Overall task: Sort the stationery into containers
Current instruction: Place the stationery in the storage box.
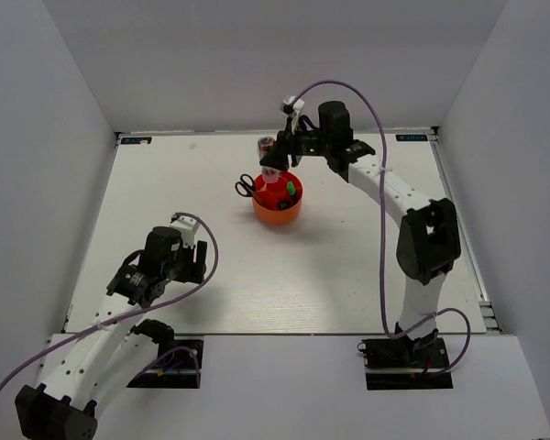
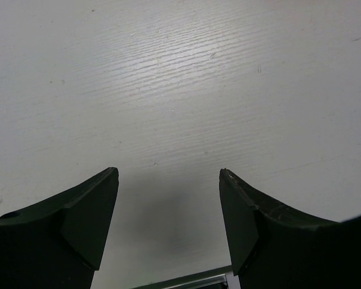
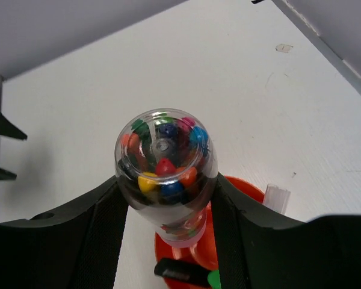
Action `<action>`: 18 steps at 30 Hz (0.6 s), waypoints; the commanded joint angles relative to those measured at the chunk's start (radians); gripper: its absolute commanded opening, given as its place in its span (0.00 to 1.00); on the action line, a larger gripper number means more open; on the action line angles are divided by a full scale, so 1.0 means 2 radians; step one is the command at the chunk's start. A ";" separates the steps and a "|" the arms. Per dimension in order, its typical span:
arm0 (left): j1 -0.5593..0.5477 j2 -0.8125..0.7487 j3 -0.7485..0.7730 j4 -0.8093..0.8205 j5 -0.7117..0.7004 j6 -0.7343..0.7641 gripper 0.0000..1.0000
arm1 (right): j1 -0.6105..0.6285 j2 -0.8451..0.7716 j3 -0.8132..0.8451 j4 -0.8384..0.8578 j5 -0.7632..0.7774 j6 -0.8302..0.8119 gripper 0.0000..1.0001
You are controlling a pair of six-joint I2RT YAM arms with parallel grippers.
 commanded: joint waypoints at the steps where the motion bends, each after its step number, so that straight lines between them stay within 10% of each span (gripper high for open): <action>1: 0.002 0.000 -0.001 0.002 -0.010 0.002 0.78 | -0.014 0.022 0.002 0.141 -0.037 0.130 0.00; 18: 0.001 0.009 -0.003 0.001 -0.013 0.003 0.78 | -0.067 0.061 -0.045 0.246 -0.061 0.204 0.00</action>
